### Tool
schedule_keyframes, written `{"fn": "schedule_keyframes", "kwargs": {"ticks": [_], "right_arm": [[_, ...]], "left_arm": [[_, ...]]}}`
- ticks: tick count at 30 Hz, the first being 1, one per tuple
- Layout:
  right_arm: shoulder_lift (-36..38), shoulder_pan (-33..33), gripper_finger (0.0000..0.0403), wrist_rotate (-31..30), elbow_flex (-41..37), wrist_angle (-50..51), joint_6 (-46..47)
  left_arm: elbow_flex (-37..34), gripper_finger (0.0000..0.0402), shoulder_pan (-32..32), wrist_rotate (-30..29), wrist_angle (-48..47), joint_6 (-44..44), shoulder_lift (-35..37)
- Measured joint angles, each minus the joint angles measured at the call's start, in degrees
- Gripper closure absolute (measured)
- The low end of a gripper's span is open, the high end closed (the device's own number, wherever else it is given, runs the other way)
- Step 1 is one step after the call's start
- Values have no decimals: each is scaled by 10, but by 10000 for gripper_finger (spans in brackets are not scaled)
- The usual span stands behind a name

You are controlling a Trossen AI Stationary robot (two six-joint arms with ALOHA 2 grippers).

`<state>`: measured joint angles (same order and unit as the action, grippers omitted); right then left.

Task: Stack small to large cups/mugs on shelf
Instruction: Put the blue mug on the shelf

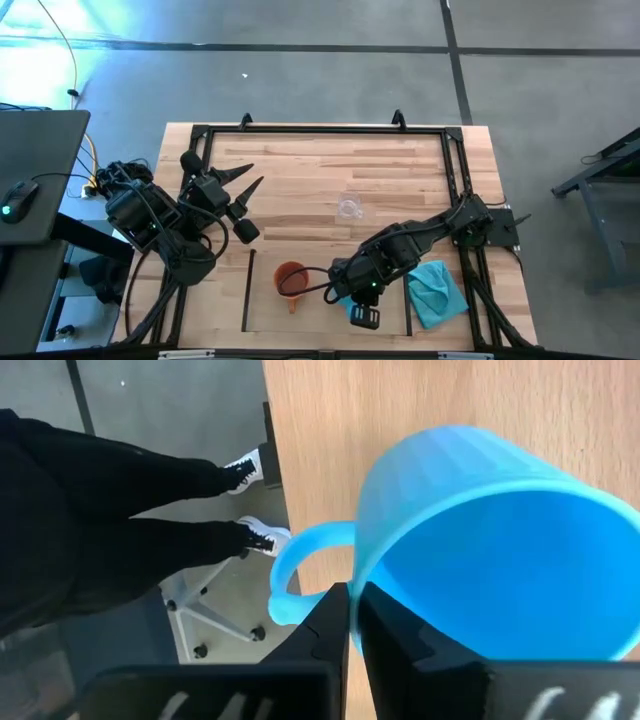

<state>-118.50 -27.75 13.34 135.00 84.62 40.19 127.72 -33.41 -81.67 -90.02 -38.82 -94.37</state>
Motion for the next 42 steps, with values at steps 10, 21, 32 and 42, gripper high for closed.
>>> {"fn": "schedule_keyframes", "kwargs": {"ticks": [10,21,32,42], "right_arm": [[0,4,345,-8,0,-7,-12],[-9,16,334,-12,0,-16,-32],[-14,23,334,-8,-1,-27,-41],[-12,15,326,23,-1,-56,-27]], "left_arm": [[0,277,0,0,0,0,0],[0,277,0,0,0,1,0],[0,277,0,0,0,10,0],[0,277,0,2,0,10,0]]}}
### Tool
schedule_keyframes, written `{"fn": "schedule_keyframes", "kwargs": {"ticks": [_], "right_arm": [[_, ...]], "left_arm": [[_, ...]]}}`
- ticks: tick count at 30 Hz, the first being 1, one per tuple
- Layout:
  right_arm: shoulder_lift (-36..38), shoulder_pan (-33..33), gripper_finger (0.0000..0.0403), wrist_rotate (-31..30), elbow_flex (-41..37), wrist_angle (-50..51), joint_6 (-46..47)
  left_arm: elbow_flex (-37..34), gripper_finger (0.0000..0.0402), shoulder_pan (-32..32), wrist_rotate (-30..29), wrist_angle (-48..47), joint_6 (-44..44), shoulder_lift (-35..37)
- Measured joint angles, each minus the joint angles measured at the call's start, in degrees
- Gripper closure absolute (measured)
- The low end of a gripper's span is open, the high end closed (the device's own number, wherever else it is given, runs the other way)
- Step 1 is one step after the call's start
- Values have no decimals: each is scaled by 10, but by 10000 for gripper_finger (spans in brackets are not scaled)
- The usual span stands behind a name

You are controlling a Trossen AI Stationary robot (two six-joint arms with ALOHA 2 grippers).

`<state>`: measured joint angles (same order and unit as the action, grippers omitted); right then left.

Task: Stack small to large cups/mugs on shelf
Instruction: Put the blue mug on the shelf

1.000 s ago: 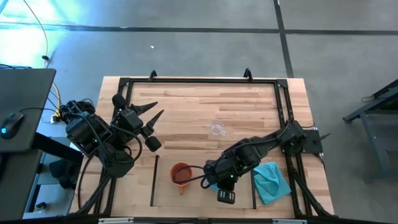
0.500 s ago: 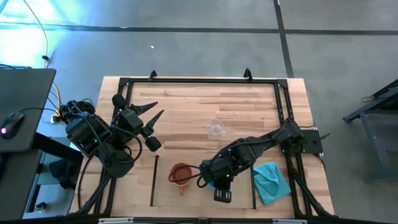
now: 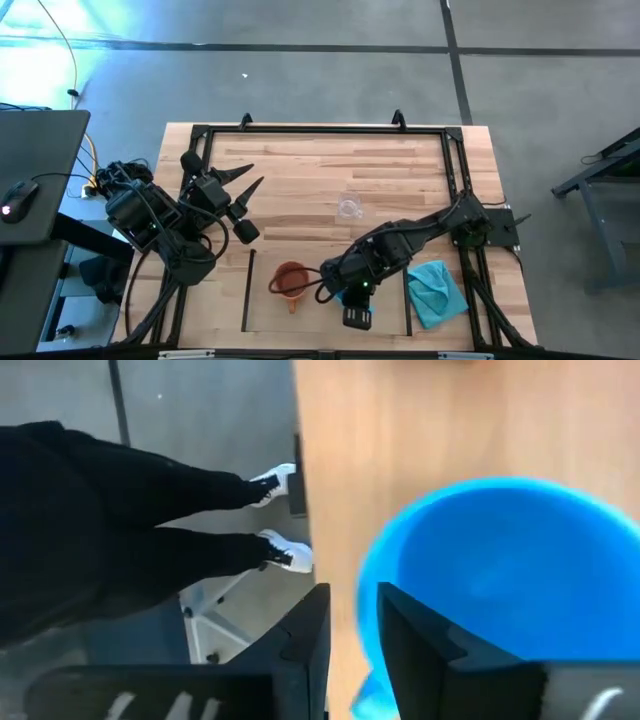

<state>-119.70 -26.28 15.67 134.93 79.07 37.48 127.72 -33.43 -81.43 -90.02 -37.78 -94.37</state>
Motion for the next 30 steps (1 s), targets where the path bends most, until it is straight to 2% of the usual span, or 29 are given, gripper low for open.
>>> {"fn": "schedule_keyframes", "kwargs": {"ticks": [6,13,24,27,30], "right_arm": [[0,-4,311,-5,0,0,11],[0,-8,311,-31,0,14,13],[1,-5,312,-32,-34,-3,14],[1,-3,323,-32,-34,-5,15],[1,0,355,-33,-34,-13,24]], "left_arm": [[0,277,0,10,0,-2,0],[0,277,0,17,0,-10,0],[0,277,0,25,0,-7,0],[0,277,0,25,0,-1,0],[0,277,0,25,0,0,0]]}}
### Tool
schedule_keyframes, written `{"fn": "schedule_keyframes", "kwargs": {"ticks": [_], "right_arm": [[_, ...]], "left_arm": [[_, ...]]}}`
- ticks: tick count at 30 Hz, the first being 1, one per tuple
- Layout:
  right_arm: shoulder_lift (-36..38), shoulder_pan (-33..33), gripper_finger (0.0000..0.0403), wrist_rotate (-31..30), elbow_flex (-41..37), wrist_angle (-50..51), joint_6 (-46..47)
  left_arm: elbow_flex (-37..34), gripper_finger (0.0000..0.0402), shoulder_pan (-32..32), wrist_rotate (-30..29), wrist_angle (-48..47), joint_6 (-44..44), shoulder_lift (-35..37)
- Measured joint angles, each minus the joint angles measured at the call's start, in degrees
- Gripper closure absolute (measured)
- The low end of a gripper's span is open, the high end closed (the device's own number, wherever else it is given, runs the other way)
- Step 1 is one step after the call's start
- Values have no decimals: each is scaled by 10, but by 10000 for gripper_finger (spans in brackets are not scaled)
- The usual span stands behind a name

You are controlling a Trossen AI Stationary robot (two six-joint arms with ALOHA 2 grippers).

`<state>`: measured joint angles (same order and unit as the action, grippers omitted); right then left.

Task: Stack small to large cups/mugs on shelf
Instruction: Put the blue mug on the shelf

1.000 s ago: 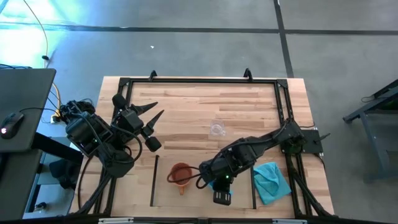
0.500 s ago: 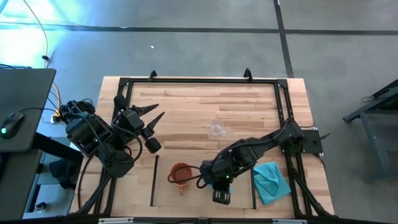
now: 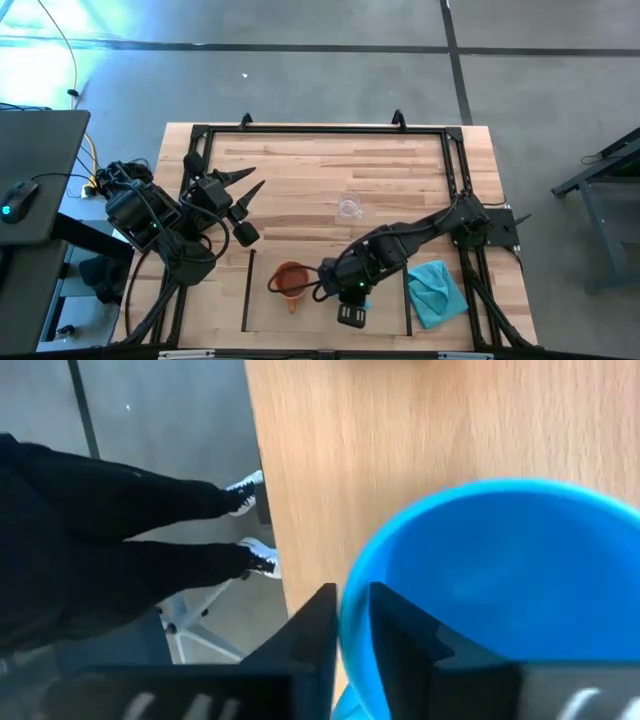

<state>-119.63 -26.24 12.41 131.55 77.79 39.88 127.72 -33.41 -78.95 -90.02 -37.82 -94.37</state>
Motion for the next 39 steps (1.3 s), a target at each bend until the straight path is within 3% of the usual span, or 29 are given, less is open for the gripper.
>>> {"fn": "schedule_keyframes", "kwargs": {"ticks": [5,19,27,39], "right_arm": [[1,3,396,-3,0,-47,10],[-7,8,377,-29,0,-75,42],[-38,9,376,14,3,-111,52],[-27,19,377,-16,2,-70,62]], "left_arm": [[0,277,0,0,0,11,0],[0,277,0,6,0,16,0],[0,277,-9,6,0,16,0],[0,277,-24,5,0,15,0]]}}
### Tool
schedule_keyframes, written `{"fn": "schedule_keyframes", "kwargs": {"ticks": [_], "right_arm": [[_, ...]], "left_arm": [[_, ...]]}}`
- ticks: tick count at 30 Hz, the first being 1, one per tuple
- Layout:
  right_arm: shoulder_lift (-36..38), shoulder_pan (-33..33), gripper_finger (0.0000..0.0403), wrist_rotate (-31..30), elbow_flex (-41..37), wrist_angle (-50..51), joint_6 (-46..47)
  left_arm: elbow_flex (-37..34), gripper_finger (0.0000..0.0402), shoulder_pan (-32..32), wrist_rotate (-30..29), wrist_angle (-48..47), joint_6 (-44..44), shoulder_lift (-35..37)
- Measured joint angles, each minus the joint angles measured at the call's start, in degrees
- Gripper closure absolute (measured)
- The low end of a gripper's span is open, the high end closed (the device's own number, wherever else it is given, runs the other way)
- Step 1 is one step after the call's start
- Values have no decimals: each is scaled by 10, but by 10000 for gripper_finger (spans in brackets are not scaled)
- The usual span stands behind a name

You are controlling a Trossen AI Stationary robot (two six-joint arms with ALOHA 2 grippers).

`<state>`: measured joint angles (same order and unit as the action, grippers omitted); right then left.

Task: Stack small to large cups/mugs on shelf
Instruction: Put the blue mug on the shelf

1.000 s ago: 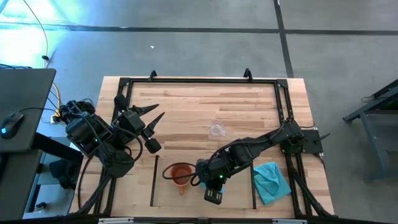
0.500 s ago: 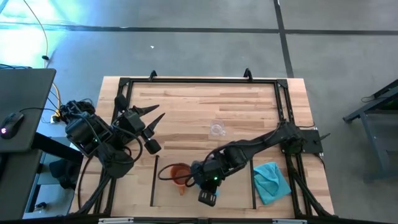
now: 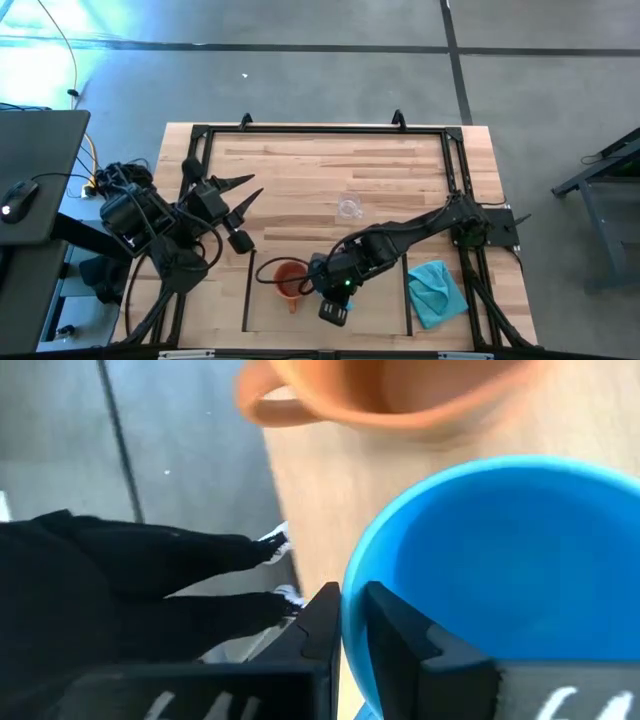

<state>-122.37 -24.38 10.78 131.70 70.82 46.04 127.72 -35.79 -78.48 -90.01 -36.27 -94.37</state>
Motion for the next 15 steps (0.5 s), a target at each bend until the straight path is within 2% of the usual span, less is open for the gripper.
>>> {"fn": "schedule_keyframes", "kwargs": {"ticks": [11,15], "right_arm": [[7,4,375,-17,-1,7,-6],[6,4,354,-4,-3,-3,-10]], "left_arm": [[0,277,2,-7,0,4,0],[0,277,2,-16,0,5,0]]}}
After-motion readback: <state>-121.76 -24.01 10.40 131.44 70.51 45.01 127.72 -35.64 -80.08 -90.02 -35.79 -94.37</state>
